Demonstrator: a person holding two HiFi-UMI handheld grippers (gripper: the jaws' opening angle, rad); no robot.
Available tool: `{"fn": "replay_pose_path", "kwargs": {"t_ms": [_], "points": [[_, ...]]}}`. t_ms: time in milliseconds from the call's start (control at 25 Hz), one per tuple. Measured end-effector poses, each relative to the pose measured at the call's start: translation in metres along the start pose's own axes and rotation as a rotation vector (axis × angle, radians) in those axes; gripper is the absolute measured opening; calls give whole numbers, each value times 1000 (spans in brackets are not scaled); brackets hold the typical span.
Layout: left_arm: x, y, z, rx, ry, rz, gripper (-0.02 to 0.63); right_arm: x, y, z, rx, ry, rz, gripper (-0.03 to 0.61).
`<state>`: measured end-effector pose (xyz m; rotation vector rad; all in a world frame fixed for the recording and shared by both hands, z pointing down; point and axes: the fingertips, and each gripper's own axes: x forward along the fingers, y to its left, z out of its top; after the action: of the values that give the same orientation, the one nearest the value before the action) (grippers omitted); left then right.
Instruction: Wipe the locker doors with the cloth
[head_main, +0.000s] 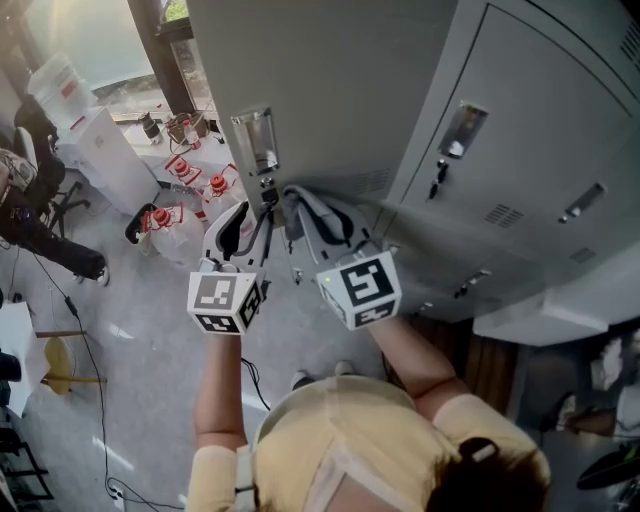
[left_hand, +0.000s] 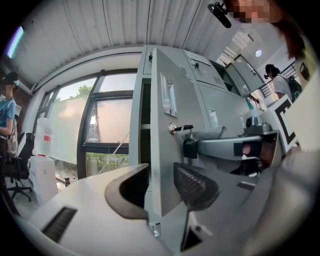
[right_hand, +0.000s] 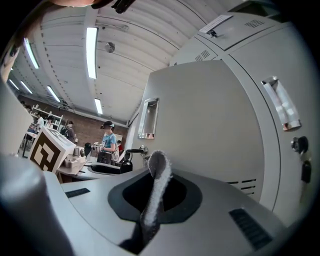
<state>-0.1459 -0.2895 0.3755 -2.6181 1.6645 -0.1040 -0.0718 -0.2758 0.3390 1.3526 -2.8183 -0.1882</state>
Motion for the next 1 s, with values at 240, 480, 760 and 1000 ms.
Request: {"fn": "replay_pose_path", "kwargs": {"t_ms": [240, 480, 760, 1000], "points": [[1, -1, 0, -1, 1, -9, 123, 11, 3, -2, -27, -15, -4, 15], [1, 0, 1, 1, 1, -7, 121, 5, -15, -7, -41, 12, -41, 15], [2, 0, 0, -5, -5, -4, 121, -5, -44, -12, -31, 14, -112, 15], [2, 2, -1, 1, -10, 3, 121, -15, -68, -20, -33, 31, -171, 15]]}}
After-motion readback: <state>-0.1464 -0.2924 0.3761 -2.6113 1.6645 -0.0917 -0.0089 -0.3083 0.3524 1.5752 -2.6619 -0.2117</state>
